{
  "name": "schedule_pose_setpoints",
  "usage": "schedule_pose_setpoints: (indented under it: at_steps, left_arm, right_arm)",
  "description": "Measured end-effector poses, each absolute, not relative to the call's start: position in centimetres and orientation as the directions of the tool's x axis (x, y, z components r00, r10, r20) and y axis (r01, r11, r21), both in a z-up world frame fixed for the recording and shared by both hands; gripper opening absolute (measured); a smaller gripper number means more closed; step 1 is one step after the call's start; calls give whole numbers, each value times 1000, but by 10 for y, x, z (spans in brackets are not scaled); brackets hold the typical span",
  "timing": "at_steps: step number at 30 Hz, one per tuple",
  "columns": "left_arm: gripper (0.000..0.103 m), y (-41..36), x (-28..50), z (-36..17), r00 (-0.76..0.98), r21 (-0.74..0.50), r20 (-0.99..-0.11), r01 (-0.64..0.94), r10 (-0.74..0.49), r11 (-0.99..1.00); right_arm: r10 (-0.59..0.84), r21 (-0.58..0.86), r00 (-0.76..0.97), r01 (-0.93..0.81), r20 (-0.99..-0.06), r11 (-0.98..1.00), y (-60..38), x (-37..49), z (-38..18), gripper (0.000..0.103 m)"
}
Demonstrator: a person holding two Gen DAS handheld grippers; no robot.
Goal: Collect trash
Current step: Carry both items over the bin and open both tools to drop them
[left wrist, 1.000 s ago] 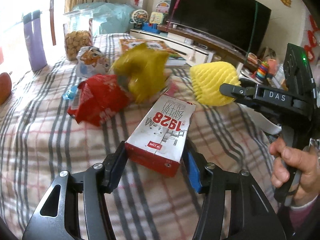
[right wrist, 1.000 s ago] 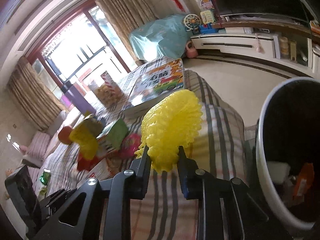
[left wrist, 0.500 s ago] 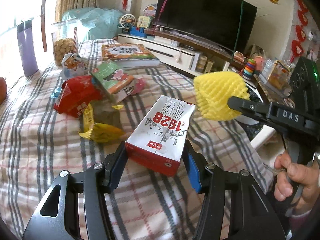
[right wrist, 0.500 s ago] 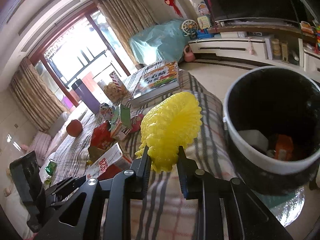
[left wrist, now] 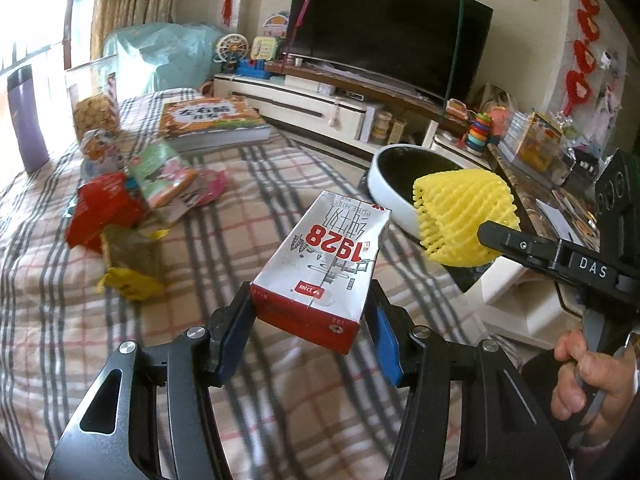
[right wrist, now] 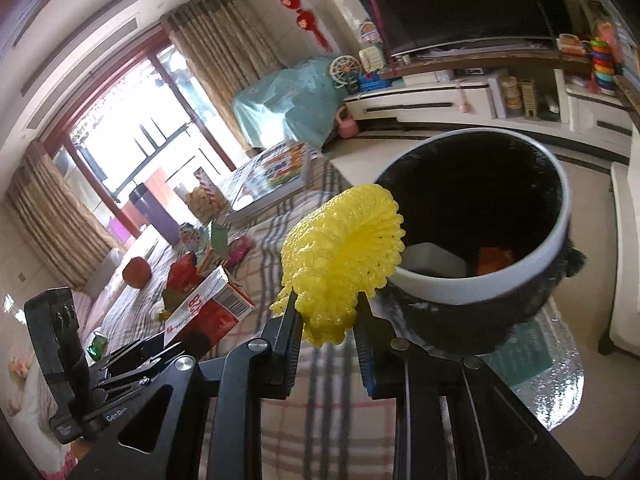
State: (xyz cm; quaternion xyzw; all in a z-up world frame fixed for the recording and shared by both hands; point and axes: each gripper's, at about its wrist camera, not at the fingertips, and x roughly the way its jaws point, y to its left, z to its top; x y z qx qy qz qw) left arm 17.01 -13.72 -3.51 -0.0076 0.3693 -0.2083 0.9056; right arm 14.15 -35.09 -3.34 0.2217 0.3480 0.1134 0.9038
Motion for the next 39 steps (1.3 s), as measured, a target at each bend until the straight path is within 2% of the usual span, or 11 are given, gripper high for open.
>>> schedule_pose_setpoints:
  at_steps: [26,39]
  left_arm:
    - [54,-217,203,-19,627,-117,-660,458,-414,881]
    - [54,-260,229,-15,615,-78,-669,500,-418,862]
  right_arm:
    - [256,473,774,62,-578,879,-417,139,-35,25]
    - [226,434,754,86,-617,897,-439,163,-39,25]
